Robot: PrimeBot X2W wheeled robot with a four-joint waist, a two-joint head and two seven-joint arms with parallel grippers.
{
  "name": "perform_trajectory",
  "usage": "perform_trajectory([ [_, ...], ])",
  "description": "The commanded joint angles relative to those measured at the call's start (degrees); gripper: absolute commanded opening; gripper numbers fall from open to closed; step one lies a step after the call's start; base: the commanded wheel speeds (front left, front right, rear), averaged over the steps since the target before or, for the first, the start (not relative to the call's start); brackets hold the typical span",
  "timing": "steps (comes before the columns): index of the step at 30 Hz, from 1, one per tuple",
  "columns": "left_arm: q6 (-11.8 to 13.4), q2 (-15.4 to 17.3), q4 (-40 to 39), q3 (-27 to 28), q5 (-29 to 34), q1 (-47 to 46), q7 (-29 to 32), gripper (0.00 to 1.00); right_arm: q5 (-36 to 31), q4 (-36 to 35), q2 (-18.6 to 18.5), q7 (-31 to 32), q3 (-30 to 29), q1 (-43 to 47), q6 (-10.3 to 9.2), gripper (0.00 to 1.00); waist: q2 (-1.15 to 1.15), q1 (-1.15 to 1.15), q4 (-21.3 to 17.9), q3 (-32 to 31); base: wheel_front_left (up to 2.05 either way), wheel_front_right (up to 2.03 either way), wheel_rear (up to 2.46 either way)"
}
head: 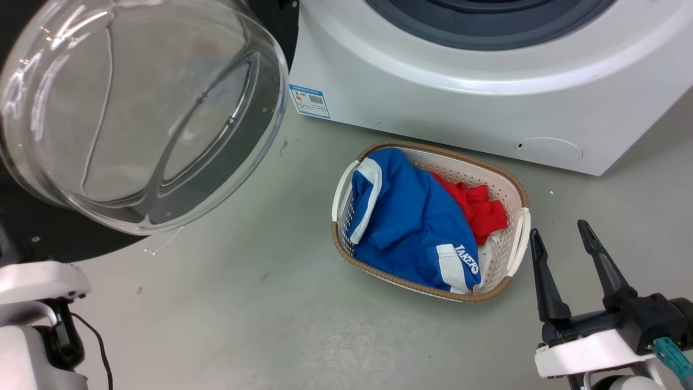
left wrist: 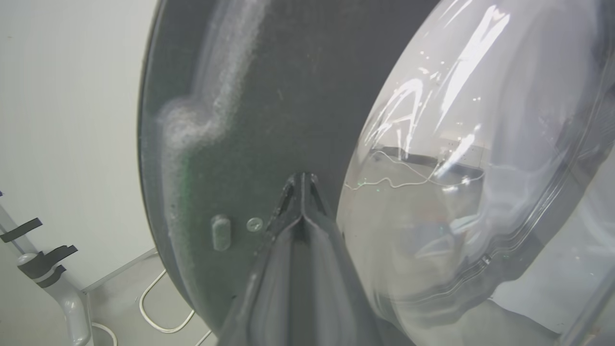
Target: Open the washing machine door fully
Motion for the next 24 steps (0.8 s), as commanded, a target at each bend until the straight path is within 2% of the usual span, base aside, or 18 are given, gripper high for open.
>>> perform_trajectory([
  [1, -0.05, 0.28, 0.29, 0.56, 0.27, -1.27, 0.15, 0.0, -0.19, -0.2, -0.3, -0.12, -0.04, -1.05, -0.01, 1.0, 0.0, 0.0, -0.26, 0.32, 0.0, 0.0, 0.0],
  [5, -0.82, 0.44, 3.12, 3.67, 1.29, -3.49, 0.16, 0.0, -0.45, -0.28, -0.29, -0.12, -0.23, -1.67, -0.01, 1.0, 0.0, 0.0, -1.24, 0.84, 0.0, 0.0, 0.0],
  [12, -1.63, 0.34, 4.5, 5.54, 3.35, -2.87, 0.15, 0.0, -0.34, -0.11, 0.22, -0.12, -0.74, -0.99, -0.01, 1.0, 0.0, 0.0, -2.13, -0.65, 0.0, 0.0, 0.0],
  [24, -3.19, -2.69, -1.24, 3.26, 7.3, 4.74, 0.15, 0.0, 0.54, -0.21, 1.32, -0.12, -1.56, 2.59, -0.01, 1.0, 0.0, 0.0, -3.33, -9.56, 0.0, 0.0, 0.0],
])
